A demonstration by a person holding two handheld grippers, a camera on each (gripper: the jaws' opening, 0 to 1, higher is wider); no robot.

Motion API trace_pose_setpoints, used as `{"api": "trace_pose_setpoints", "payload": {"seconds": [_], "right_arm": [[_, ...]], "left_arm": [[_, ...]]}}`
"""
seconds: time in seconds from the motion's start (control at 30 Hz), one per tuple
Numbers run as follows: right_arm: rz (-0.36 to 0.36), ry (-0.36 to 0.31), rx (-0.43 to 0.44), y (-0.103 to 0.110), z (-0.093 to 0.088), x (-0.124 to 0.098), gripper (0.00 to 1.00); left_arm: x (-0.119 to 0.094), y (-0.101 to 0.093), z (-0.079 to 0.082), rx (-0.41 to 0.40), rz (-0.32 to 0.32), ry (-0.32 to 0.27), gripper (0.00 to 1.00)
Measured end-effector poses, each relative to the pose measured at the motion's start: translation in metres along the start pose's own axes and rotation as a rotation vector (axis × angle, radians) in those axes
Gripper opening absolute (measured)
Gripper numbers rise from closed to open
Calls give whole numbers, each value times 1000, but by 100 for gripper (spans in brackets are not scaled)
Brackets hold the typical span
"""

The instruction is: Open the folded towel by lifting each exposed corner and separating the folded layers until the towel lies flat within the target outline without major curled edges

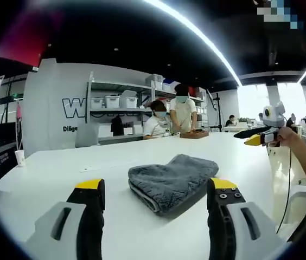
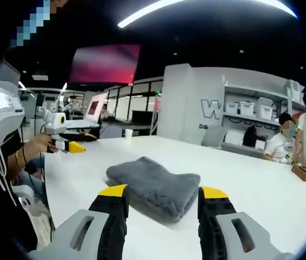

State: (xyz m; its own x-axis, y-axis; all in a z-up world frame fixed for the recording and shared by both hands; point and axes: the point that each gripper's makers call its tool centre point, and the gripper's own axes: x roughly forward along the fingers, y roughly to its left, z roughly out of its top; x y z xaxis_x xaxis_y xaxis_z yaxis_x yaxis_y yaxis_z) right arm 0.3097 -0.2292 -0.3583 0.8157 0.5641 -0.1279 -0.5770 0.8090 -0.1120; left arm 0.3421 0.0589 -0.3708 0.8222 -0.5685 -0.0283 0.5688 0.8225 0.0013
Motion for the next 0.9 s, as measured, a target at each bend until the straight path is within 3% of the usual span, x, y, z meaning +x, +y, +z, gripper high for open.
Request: {"api": "trace_pose_setpoints", "payload": {"seconds": [0.17, 0.3, 0.47, 0.63, 0.9], "right_arm": [[-7, 19, -1, -5, -2, 5, 49], [-6, 29, -4, -9, -1, 11, 48], [32, 22, 29, -6, 1, 21, 47], [44, 47, 13, -8, -3, 32, 45], [18, 71, -16, -16, -5, 35, 44]], "left_arm": [[6, 5, -3, 10, 19, 7, 74], [9, 3, -5, 27, -8, 23, 74], [12, 6, -5, 32, -3, 29, 74], [16, 8, 2, 34, 1, 0, 66], [25, 8, 8, 46, -20, -11, 69]]}}
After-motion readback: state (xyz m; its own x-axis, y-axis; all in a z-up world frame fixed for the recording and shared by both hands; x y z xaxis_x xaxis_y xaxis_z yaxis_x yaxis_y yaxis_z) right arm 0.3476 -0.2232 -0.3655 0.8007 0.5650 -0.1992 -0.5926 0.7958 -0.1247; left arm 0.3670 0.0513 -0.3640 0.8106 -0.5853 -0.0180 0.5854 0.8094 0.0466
